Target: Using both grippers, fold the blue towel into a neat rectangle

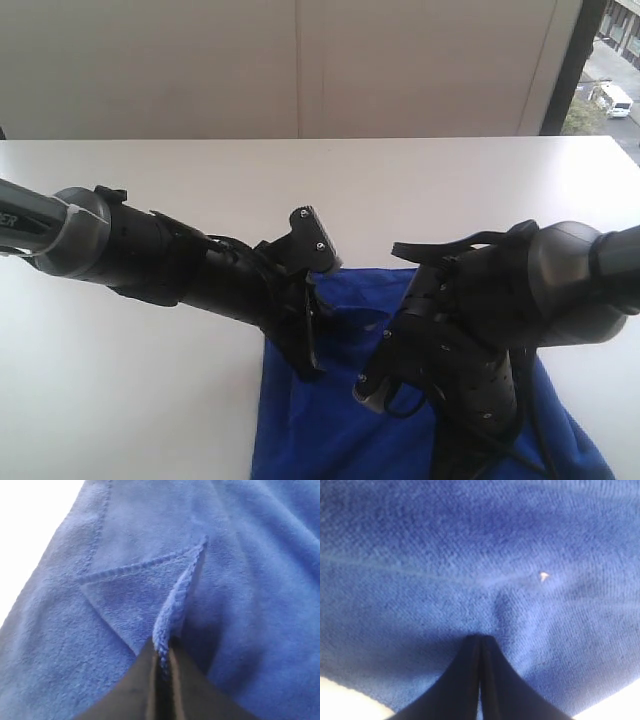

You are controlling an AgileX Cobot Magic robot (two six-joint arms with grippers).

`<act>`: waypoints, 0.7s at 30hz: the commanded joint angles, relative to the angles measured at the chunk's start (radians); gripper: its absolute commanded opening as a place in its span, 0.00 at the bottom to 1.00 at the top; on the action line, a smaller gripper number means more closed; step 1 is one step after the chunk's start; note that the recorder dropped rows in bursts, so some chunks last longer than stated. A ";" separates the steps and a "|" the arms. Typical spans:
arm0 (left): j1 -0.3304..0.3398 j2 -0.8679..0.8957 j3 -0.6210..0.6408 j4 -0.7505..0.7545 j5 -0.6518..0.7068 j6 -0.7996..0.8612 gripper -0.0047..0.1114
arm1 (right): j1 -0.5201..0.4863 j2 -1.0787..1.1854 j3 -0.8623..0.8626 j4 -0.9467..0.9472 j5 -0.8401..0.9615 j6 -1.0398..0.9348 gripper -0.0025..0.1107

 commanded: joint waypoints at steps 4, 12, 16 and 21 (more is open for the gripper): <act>-0.001 -0.007 -0.004 -0.211 -0.222 0.031 0.04 | 0.000 0.013 0.012 0.062 -0.038 -0.001 0.02; -0.001 -0.007 -0.002 -0.211 -0.308 -0.083 0.04 | 0.000 0.013 0.012 0.062 -0.040 -0.001 0.02; -0.001 -0.007 0.010 -0.211 -0.339 -0.126 0.04 | 0.000 0.013 0.012 0.062 -0.040 -0.001 0.02; -0.001 -0.007 0.035 -0.211 -0.383 -0.128 0.05 | 0.000 0.013 0.012 0.062 -0.044 -0.001 0.02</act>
